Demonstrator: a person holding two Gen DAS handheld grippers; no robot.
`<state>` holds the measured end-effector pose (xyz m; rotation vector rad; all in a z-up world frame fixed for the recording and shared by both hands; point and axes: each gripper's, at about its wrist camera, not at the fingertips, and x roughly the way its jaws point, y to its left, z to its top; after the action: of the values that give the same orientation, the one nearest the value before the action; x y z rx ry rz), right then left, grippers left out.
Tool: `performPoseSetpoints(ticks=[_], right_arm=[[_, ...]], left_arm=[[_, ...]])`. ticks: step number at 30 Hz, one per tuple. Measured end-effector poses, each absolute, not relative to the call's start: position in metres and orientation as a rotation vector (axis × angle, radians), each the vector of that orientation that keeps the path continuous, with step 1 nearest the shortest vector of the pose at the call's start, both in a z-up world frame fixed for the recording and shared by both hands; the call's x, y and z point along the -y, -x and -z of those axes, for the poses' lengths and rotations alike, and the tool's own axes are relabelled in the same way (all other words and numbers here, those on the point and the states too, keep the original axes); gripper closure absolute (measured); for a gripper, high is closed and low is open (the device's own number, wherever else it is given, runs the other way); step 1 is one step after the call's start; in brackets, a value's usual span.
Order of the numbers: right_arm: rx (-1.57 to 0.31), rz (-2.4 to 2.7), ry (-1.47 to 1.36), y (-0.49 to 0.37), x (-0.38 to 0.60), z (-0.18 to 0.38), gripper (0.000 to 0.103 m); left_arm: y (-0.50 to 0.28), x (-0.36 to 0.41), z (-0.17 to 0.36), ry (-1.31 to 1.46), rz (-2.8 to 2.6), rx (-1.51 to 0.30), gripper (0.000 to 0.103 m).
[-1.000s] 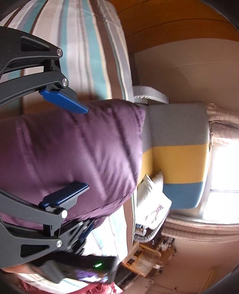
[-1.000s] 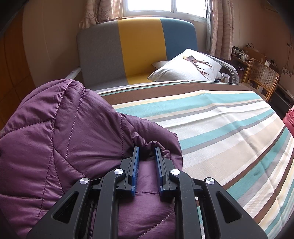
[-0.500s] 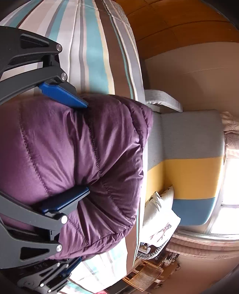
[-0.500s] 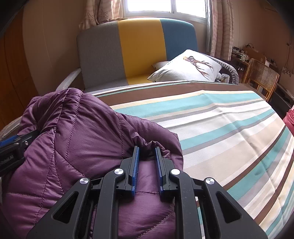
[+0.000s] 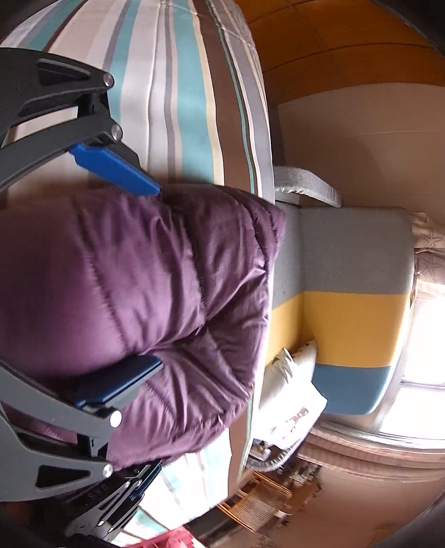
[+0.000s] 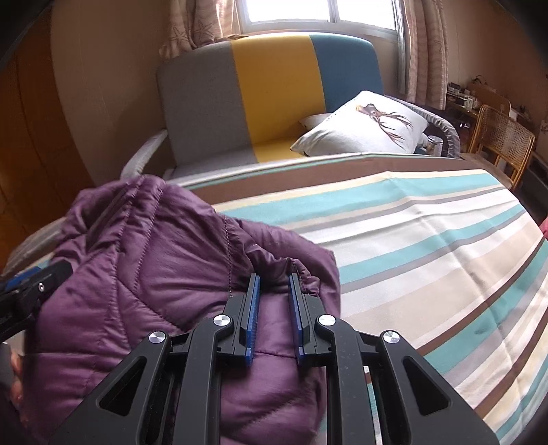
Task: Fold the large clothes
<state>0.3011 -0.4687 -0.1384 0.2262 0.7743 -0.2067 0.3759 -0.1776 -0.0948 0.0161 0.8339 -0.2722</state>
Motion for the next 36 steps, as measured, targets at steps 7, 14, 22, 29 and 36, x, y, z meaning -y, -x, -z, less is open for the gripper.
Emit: performPoseSetpoints(ticks=[7,14,22,29,36], right_arm=[[-0.706,0.062,-0.237,-0.320,0.459,0.087,0.086],[-0.872,0.073,-0.146,-0.376,0.444,0.140,0.086],[-0.875,0.118,-0.187,-0.392,0.456,0.164,0.086],[-0.831,0.131,-0.158,-0.372,0.451,0.161,0.086],[-0.757,0.111,-0.146,-0.333,0.448,0.129,0.045]], left_arm=[[-0.393,0.192,0.074,-0.051,0.210,-0.809,0.007],[-0.421,0.221,0.105,-0.219,0.193,-0.870,0.003],[-0.440,0.227,0.130,-0.195,0.202,-0.929,0.002],[-0.416,0.219,0.123,-0.198,0.196,-0.880,0.002],[-0.362,0.184,0.102,-0.074,0.275,-0.865,0.002]])
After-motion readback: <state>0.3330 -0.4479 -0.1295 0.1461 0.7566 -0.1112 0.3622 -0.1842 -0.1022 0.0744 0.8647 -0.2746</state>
